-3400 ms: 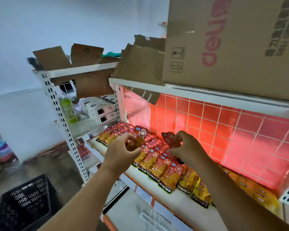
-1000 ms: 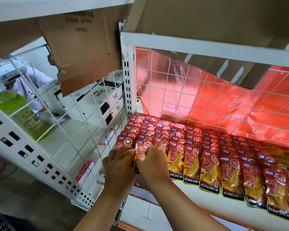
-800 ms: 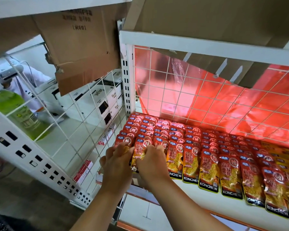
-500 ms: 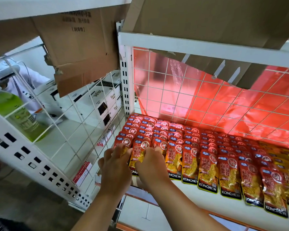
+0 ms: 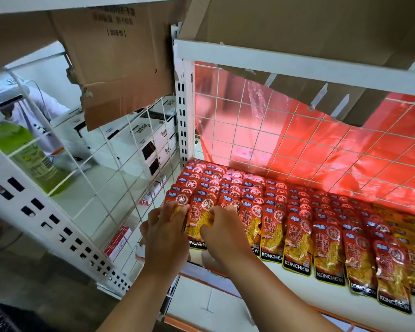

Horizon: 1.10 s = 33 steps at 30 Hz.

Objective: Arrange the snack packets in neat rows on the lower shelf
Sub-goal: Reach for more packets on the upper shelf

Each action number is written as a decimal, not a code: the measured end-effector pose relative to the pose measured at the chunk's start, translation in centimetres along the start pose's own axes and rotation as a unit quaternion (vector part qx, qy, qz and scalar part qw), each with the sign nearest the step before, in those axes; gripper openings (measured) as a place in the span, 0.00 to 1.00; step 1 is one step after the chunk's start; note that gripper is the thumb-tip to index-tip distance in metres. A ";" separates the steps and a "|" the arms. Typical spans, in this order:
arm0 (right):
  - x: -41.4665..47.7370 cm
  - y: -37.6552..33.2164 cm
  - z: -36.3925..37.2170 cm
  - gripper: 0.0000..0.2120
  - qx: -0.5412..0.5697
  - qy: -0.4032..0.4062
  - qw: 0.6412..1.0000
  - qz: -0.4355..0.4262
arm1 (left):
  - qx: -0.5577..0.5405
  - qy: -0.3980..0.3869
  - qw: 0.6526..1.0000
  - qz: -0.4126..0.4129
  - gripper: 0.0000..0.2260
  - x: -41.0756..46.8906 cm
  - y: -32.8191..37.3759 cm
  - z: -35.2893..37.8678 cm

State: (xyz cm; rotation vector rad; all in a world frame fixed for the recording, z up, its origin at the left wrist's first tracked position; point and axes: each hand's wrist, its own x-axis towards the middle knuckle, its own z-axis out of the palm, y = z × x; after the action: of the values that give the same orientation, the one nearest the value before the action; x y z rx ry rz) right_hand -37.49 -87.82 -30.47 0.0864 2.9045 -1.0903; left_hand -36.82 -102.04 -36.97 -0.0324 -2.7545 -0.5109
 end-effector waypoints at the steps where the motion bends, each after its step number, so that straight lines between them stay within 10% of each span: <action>1: 0.1 0.1 -0.3 0.09 -0.002 0.000 1.000 0.001 | -0.004 0.010 1.000 -0.003 0.27 0.1 0.0 0.0; 24: -9.7 11.3 -18.1 0.16 -0.050 0.004 0.998 -0.046 | 0.000 0.036 0.998 -0.043 0.21 -2.8 13.7 -1.7; 33: -9.0 11.3 -14.3 0.19 -0.061 -0.048 0.997 -0.029 | 0.022 0.055 0.998 0.012 0.21 -3.6 12.2 0.1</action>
State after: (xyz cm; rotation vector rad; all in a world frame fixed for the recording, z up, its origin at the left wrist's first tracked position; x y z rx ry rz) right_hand -27.99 -70.25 -26.66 -0.0525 2.8964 -0.8938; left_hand -32.41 -90.45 -34.07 -0.0267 -2.6531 -0.4316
